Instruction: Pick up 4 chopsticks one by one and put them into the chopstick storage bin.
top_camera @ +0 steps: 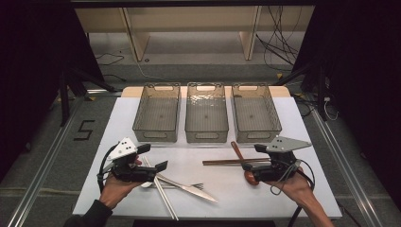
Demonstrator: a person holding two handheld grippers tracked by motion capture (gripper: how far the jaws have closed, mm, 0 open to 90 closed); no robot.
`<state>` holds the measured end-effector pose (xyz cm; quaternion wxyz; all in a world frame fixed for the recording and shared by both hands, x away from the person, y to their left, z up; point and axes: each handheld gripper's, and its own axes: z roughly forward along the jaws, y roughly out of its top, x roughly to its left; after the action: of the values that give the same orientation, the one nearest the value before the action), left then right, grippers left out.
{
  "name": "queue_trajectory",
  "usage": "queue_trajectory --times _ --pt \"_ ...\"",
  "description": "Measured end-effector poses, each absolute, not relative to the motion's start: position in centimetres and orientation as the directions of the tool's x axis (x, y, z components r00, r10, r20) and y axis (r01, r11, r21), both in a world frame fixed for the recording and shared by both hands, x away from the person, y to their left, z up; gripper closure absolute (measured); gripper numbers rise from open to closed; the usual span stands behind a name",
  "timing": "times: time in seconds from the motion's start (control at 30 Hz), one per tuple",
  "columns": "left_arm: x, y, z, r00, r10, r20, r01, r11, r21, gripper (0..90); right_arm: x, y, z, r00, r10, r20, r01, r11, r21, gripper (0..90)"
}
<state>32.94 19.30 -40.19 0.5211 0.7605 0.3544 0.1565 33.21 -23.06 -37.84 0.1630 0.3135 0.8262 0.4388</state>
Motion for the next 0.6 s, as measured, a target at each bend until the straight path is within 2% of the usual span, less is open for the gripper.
queue_trajectory --times 0.33,0.47,0.6 --pt "32.9 19.5 -40.1 0.703 0.700 -0.126 0.371 -0.211 0.904 9.6 35.3 -21.3 -37.2 -0.798 0.595 -0.089 0.346 0.575 0.742 26.5" --pt "32.9 19.5 -40.1 0.702 0.701 -0.126 0.372 -0.210 0.904 9.6 36.1 -20.7 -37.4 -0.807 0.582 -0.102 0.347 0.607 0.715 27.8" --pt "32.9 19.5 -40.1 0.705 0.698 -0.126 0.371 -0.211 0.904 9.6 37.4 -19.9 -38.3 -0.827 0.552 -0.108 0.364 0.671 0.646 29.2"
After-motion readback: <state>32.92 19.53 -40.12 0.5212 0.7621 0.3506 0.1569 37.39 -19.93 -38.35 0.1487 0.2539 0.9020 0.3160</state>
